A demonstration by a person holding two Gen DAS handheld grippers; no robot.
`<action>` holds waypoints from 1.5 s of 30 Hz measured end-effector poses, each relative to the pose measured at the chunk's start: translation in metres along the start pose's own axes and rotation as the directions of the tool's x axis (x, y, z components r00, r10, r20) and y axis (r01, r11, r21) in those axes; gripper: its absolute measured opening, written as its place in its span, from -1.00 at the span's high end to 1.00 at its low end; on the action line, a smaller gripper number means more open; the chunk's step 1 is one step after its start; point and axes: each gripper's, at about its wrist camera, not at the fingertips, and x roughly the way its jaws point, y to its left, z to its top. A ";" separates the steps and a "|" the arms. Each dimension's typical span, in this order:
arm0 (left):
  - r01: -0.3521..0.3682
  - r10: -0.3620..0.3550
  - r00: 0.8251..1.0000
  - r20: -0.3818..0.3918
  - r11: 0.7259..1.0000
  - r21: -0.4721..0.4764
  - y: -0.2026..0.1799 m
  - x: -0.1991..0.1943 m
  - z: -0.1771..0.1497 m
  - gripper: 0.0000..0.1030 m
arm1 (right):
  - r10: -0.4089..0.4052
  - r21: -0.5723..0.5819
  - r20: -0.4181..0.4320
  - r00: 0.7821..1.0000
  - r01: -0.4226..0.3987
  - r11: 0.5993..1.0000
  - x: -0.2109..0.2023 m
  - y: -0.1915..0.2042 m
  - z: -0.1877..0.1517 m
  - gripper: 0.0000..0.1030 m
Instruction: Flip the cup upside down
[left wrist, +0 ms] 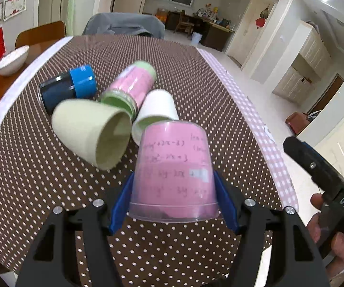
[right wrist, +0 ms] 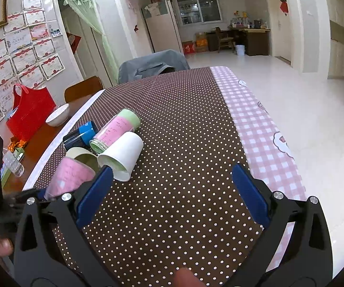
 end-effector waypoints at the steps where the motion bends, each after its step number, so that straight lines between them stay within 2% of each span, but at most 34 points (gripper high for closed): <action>1: -0.001 0.001 1.000 -0.007 1.000 -0.004 0.000 0.003 -0.004 -0.25 | -0.001 0.000 -0.004 1.000 0.001 1.000 0.001 0.000 -0.001 -0.89; 11: -0.013 0.012 0.998 -0.061 1.000 -0.024 0.001 0.025 -0.026 -0.26 | -0.003 -0.002 -0.031 1.000 0.003 1.000 0.009 0.001 -0.009 -0.89; 19: -0.059 0.058 0.994 -0.095 0.998 -0.007 0.001 0.035 -0.036 -0.35 | -0.002 -0.011 -0.042 0.999 0.002 1.000 0.011 0.006 -0.010 -0.89; 20: -0.062 0.062 0.995 -0.084 0.998 -0.004 0.001 0.033 -0.036 -0.44 | -0.002 -0.012 -0.043 0.999 0.001 1.000 0.011 0.007 -0.010 -0.89; 23: -0.094 0.094 0.995 -0.032 0.995 0.014 0.000 0.020 -0.036 -0.45 | -0.001 -0.014 -0.044 0.999 0.001 1.000 0.010 0.008 -0.010 -0.89; 28: -0.161 0.159 0.986 0.041 0.986 0.039 0.000 0.001 -0.035 -0.48 | 0.005 -0.021 -0.042 0.999 -0.006 1.000 0.008 0.015 -0.010 -0.89; 31: -0.199 0.194 0.977 0.087 0.979 0.047 0.002 -0.010 -0.036 -0.50 | 0.011 -0.029 -0.040 0.999 -0.012 1.000 0.005 0.019 -0.009 -0.89; 33: -0.227 0.219 0.968 0.119 0.972 0.057 0.002 -0.017 -0.035 -0.67 | 0.012 -0.037 -0.038 0.999 -0.013 0.999 0.004 0.023 -0.009 -0.89; 40: -0.260 0.252 0.952 0.176 0.965 0.027 0.011 -0.039 -0.034 -0.68 | 0.014 -0.056 -0.032 0.999 -0.016 0.998 -0.001 0.032 -0.006 -0.89; 45: -0.305 0.288 0.926 0.245 0.952 0.032 0.013 -0.057 -0.034 -0.70 | 0.016 -0.072 -0.023 1.000 -0.018 0.997 -0.005 0.040 -0.003 -0.89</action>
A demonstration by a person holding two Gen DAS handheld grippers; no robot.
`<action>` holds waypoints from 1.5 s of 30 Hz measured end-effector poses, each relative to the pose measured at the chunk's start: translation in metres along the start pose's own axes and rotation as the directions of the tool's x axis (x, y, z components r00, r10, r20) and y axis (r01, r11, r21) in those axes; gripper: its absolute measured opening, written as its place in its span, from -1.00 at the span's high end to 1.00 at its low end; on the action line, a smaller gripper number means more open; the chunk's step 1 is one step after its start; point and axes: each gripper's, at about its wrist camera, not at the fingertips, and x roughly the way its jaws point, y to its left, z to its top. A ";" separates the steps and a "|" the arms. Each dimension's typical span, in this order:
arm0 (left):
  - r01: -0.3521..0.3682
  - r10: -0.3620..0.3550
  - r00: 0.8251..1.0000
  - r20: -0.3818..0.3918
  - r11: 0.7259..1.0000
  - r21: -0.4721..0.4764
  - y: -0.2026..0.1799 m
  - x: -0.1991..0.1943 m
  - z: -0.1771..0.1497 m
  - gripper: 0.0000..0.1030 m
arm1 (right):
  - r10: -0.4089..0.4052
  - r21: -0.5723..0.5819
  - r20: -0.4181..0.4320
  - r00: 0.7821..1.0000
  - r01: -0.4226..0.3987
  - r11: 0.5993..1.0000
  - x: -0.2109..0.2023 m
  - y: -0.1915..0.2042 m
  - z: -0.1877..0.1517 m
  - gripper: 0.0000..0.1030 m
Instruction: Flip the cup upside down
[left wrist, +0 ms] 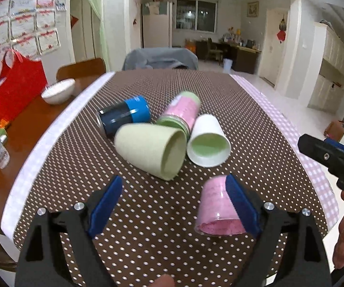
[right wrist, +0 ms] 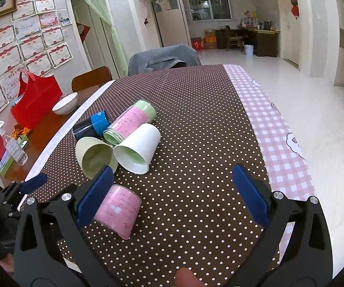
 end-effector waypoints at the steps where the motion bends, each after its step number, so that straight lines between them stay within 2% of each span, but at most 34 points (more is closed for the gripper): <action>1: -0.010 0.010 1.000 0.012 1.000 0.005 0.000 -0.003 0.001 -0.70 | 0.001 -0.002 0.001 1.000 -0.001 1.000 -0.001 0.001 0.001 -0.89; 6: -0.052 0.050 0.995 0.092 0.998 0.019 0.002 -0.018 0.004 -0.84 | 0.003 -0.018 0.009 1.000 -0.002 1.000 -0.004 0.008 0.003 -0.89; 18: -0.091 0.091 0.980 0.177 0.996 -0.004 0.018 -0.043 0.003 -0.85 | 0.023 -0.050 0.000 1.000 -0.023 0.998 -0.009 0.023 0.006 -0.89; 27: -0.085 0.093 0.977 0.190 0.995 -0.051 0.042 -0.048 -0.007 -0.85 | 0.057 -0.041 -0.107 0.993 -0.062 0.997 0.007 0.034 0.002 -0.89; 40: -0.079 0.097 0.980 0.176 0.991 -0.107 0.069 -0.045 -0.019 -0.85 | 0.122 0.019 -0.287 0.950 -0.121 0.992 0.041 0.049 -0.008 -0.89; 45: -0.082 0.103 0.982 0.159 0.988 -0.131 0.079 -0.038 -0.026 -0.85 | 0.163 0.078 -0.365 0.917 -0.144 0.986 0.059 0.050 -0.012 -0.89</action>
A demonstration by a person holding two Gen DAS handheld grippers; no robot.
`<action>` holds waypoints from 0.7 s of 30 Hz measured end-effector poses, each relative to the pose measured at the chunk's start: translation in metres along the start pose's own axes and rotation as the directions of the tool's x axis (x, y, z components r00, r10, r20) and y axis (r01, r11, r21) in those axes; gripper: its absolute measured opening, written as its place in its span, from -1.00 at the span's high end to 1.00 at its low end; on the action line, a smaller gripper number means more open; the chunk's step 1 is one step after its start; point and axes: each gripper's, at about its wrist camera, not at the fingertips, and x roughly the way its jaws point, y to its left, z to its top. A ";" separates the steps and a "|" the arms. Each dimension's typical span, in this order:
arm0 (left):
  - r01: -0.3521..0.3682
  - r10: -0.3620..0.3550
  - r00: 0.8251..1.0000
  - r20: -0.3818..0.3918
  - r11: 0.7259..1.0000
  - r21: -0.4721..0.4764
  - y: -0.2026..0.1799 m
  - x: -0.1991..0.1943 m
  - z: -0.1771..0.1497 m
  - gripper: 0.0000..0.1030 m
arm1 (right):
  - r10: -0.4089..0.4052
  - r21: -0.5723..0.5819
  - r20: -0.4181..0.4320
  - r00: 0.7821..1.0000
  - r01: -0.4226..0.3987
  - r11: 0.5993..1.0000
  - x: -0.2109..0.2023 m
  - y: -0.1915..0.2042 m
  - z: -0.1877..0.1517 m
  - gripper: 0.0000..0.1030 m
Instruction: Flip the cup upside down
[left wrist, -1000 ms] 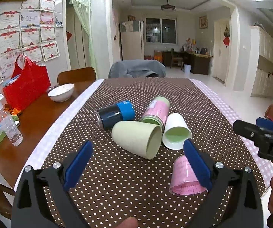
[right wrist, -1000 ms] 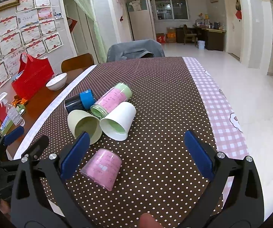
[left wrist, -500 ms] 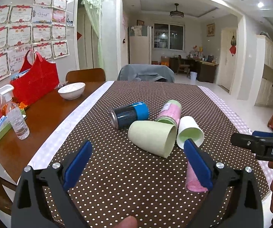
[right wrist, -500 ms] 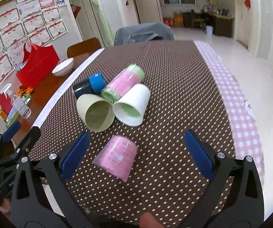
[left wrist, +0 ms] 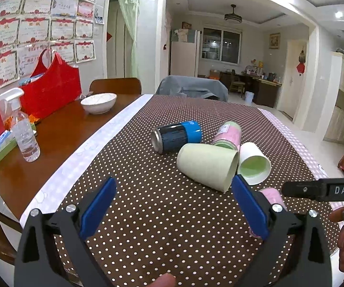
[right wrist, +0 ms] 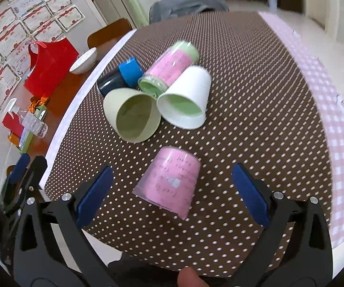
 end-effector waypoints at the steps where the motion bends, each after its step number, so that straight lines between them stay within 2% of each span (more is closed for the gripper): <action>1: 0.000 0.000 1.000 -0.003 1.000 -0.003 0.002 0.002 -0.001 -0.85 | 0.001 0.007 -0.016 1.000 -0.001 1.000 0.003 0.000 0.001 -0.89; 7: 0.007 -0.008 1.000 -0.024 0.999 -0.032 0.014 0.012 -0.007 -0.85 | 0.005 0.042 -0.093 0.996 -0.001 0.999 0.020 0.003 0.007 -0.83; 10: 0.015 -0.017 0.999 -0.031 0.999 -0.042 0.018 0.017 -0.010 -0.85 | -0.026 0.037 -0.114 0.993 0.031 0.999 0.026 0.005 0.012 -0.73; 12: 0.022 -0.024 0.999 -0.036 0.998 -0.052 0.022 0.019 -0.012 -0.85 | -0.027 0.045 -0.150 0.988 0.034 0.998 0.034 0.006 0.014 -0.57; 14: 0.028 -0.031 0.999 -0.039 0.998 -0.062 0.026 0.021 -0.014 -0.85 | -0.037 0.049 -0.183 0.982 0.046 0.998 0.041 0.006 0.016 -0.49; 21: 0.042 -0.045 0.998 -0.046 0.997 -0.069 0.025 0.022 -0.018 -0.85 | -0.023 0.101 -0.242 0.970 0.049 0.994 0.063 0.007 0.027 -0.49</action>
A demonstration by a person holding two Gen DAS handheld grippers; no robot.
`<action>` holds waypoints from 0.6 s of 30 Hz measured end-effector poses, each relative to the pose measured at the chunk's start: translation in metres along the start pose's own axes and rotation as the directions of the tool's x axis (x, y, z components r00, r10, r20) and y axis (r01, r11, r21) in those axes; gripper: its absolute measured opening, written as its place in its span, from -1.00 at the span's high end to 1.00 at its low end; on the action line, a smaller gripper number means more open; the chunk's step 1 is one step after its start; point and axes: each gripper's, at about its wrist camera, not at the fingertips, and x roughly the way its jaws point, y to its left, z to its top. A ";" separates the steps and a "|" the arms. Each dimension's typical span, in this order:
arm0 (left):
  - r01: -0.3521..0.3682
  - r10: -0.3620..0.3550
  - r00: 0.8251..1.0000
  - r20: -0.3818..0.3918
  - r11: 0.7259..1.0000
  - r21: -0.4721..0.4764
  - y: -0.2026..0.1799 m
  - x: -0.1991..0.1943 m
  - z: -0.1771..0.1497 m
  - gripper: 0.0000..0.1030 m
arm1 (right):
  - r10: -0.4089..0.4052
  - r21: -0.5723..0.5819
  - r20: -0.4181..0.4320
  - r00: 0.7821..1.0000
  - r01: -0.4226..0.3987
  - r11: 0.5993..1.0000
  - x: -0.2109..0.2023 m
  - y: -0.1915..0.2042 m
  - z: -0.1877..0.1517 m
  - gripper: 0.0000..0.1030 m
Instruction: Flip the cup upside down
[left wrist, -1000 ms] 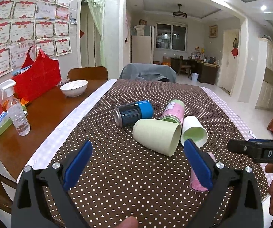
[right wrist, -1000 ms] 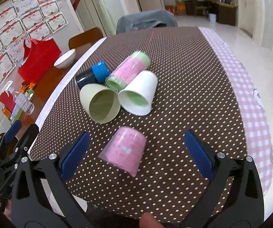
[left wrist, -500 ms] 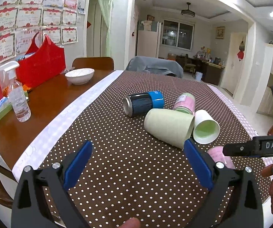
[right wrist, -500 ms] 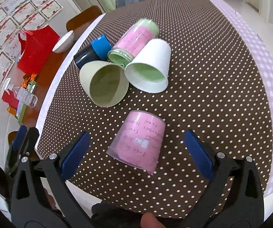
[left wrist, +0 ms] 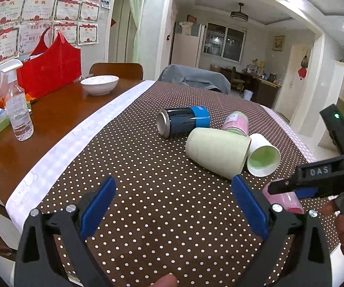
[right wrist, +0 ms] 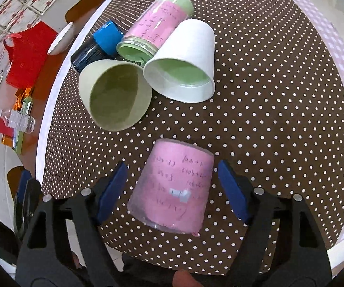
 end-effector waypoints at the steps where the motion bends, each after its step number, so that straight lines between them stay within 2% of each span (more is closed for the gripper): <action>1: 0.002 -0.002 1.000 -0.001 1.000 0.001 0.000 0.000 -0.001 -0.85 | 0.005 0.008 -0.014 1.000 -0.005 1.000 0.004 0.000 0.002 -0.49; 2: 0.004 -0.004 1.000 -0.001 1.000 0.002 -0.001 -0.001 -0.001 -0.85 | 0.012 0.021 -0.031 0.999 -0.012 1.000 0.008 -0.002 0.005 -0.43; 3: 0.006 -0.006 1.000 0.000 1.000 0.006 -0.002 -0.001 -0.001 -0.85 | 0.010 0.027 -0.040 0.999 -0.009 1.000 0.011 -0.002 0.007 -0.21; 4: 0.006 -0.006 1.000 -0.001 1.000 0.009 -0.004 -0.001 -0.002 -0.85 | 0.009 0.028 -0.045 0.999 -0.008 1.000 0.013 -0.002 0.009 -0.18; 10: 0.006 -0.006 1.000 -0.010 1.000 0.014 -0.008 -0.001 -0.003 -0.85 | 0.058 0.018 -0.028 0.998 -0.057 0.998 0.010 -0.007 0.005 -0.17; 18: 0.001 -0.001 1.000 -0.006 0.999 0.037 -0.018 -0.005 0.002 -0.85 | 0.162 0.054 0.060 0.985 -0.165 0.985 -0.015 -0.032 -0.006 -0.16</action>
